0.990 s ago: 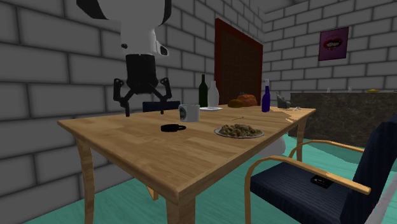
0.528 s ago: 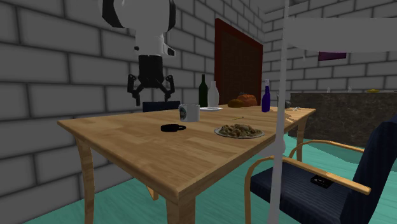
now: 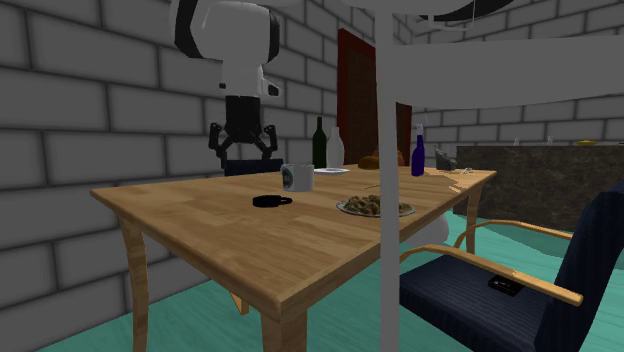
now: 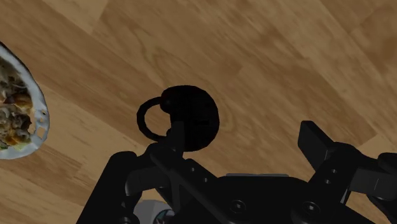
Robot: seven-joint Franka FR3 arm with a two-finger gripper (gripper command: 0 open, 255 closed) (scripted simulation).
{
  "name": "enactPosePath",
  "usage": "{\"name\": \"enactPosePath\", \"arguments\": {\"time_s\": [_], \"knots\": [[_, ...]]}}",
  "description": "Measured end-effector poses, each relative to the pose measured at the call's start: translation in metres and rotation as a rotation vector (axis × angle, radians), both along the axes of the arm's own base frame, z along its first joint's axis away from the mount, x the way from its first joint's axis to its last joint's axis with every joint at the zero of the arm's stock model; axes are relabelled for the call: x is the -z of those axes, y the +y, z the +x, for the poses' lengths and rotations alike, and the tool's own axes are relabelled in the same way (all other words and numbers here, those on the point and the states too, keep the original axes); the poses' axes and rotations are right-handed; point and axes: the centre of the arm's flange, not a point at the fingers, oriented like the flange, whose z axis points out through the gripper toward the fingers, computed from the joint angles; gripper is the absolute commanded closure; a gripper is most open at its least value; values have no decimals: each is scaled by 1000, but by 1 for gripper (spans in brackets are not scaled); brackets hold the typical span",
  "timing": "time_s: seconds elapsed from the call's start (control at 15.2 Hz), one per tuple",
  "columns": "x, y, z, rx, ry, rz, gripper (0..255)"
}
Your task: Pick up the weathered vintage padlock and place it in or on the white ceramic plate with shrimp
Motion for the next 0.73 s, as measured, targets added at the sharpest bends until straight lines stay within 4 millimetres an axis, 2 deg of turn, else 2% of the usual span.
{"name": "enactPosePath", "arguments": {"time_s": [0.2, 0.59, 0.66, 0.73], "knots": [[15, -2, 2, 0, 0, 0, 0], [19, -2, 2, 0, -1, 0, 0], [19, -2, 2, 0, -1, 0, 255], [19, -2, 2, 0, -1, 0, 255]]}}
